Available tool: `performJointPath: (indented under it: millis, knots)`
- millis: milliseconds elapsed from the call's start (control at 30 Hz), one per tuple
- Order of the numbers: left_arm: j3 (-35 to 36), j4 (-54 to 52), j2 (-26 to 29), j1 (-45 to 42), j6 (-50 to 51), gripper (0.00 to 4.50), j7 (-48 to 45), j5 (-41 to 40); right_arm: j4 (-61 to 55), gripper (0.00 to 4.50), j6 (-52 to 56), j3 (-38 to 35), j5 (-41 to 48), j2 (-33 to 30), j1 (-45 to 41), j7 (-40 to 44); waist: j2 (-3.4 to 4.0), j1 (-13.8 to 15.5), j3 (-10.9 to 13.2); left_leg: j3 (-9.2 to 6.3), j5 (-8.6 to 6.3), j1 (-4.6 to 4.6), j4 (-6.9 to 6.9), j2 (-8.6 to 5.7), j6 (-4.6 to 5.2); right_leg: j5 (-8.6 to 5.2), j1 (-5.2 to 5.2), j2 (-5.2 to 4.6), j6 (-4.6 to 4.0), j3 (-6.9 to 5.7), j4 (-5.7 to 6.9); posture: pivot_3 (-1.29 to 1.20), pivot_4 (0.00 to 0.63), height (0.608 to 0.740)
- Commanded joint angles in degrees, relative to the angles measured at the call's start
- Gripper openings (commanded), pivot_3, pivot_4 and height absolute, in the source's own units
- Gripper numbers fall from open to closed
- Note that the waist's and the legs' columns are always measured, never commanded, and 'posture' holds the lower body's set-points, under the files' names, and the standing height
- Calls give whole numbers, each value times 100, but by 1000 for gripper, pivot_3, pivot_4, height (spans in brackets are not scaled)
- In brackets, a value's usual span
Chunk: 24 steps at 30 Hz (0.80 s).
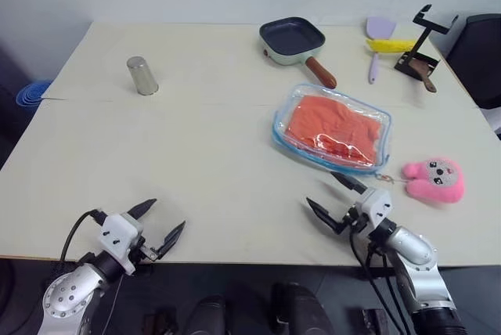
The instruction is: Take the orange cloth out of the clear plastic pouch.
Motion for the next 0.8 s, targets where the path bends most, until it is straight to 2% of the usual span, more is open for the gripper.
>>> performJointPath:
  millis: [33, 100, 200, 267, 667, 800]
  knots:
    - [92, -229, -1, -22, -82, 4434, 48, -61, -128, 4500, -28, 60, 111, 2, 49, 150, 0, -5, 0, 0, 0, 0, 0, 0, 0, 0, 0, 0, 0, 0, 0, 0, 150, 740]
    - [130, -286, -12, -66, -40, 4434, -6, -259, -124, 4500, -23, 55, 124, -5, 39, 187, 0, -7, 0, 0, 0, 1, 0, 0, 0, 0, 0, 0, 0, 0, 1, 0, 150, 740]
    - [227, -584, 75, 25, 448, 4434, -431, -1242, -73, 4500, -59, 38, 119, -26, 22, 243, 1, -13, 0, 0, 1, 1, 0, 1, -1, 0, 0, 0, 0, 0, 3, 0, 150, 740]
    - [326, -645, 79, -42, 739, 4434, -352, -1497, -60, 4500, -103, 4, 84, -34, 29, 222, 2, -22, 1, 0, 1, 1, 0, 1, -2, 0, -1, 0, 0, 1, 3, 0, 150, 740]
    - [53, -759, 389, -366, 617, 4434, -1056, -1441, -297, 4500, -405, -349, -161, -66, 165, -332, 4, -20, 2, 0, 3, 3, 2, -1, -5, 0, 2, 1, 0, 0, 5, 0, 150, 740]
    - [-284, -1014, 590, -698, 1092, 4434, -1272, -1721, -254, 4500, -471, -306, -1184, -387, -474, -871, 8, -39, 4, 1, 3, 2, 3, -3, -6, 0, 1, 1, 0, 1, 6, 0, 150, 740]
